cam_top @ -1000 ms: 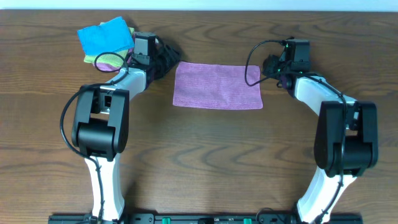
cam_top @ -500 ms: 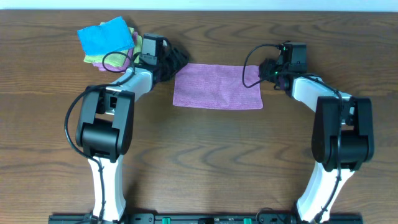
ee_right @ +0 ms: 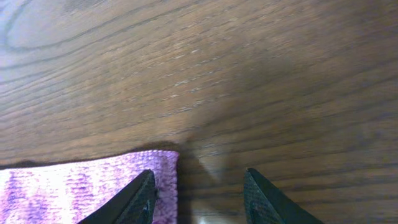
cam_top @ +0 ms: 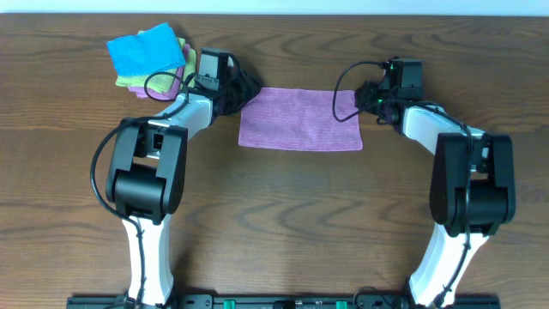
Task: Fold the cloth
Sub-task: 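Move both grippers to the top edge corners of the flat cloth, then grasp the top edge corners with both grippers and lift, then fold the top edge down toward the bottom edge with both grippers, then release the folded edge and raise both grippers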
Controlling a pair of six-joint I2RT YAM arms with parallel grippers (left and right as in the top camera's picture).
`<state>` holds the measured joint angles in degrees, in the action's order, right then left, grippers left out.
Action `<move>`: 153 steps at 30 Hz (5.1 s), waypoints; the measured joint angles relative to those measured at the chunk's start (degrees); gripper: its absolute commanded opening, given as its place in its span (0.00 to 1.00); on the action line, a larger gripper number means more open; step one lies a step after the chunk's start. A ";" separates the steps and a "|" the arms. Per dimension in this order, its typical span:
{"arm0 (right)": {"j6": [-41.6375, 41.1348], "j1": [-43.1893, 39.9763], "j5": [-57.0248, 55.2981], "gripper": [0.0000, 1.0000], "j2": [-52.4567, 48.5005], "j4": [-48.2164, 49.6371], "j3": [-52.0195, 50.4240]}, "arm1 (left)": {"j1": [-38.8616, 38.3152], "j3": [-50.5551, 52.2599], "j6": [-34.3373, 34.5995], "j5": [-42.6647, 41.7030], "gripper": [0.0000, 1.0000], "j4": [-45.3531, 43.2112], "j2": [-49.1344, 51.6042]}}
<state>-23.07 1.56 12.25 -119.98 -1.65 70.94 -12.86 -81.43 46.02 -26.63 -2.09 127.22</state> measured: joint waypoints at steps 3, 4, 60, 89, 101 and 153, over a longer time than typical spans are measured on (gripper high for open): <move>0.00 0.04 1.42 0.51 -0.02 0.02 0.02 | 0.00 -0.13 -0.85 -0.15 0.50 0.39 0.00; 0.00 0.07 1.92 0.52 -0.02 0.15 0.02 | 0.00 -0.20 -1.05 -0.22 0.52 0.42 0.00; -0.83 2.80 8.83 0.01 -0.79 0.87 0.26 | -0.37 -1.55 -15.26 -0.07 0.06 10.49 -0.44; 1.25 2.43 12.46 0.01 10.38 -8.33 0.26 | 3.10 -18.88 -22.88 -7.96 0.06 33.29 0.17; 9.14 2.45 14.23 0.01 15.47 -28.63 0.26 | 2.97 -19.04 -30.75 -9.38 0.06 50.69 -4.70; 12.66 4.72 1.88 0.50 12.35 -32.68 -0.35 | 4.59 -10.03 -33.97 1.62 0.96 39.74 -4.87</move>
<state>-10.41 6.28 14.13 -107.63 -34.33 70.59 -8.27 -91.46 12.05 -25.02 37.65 122.34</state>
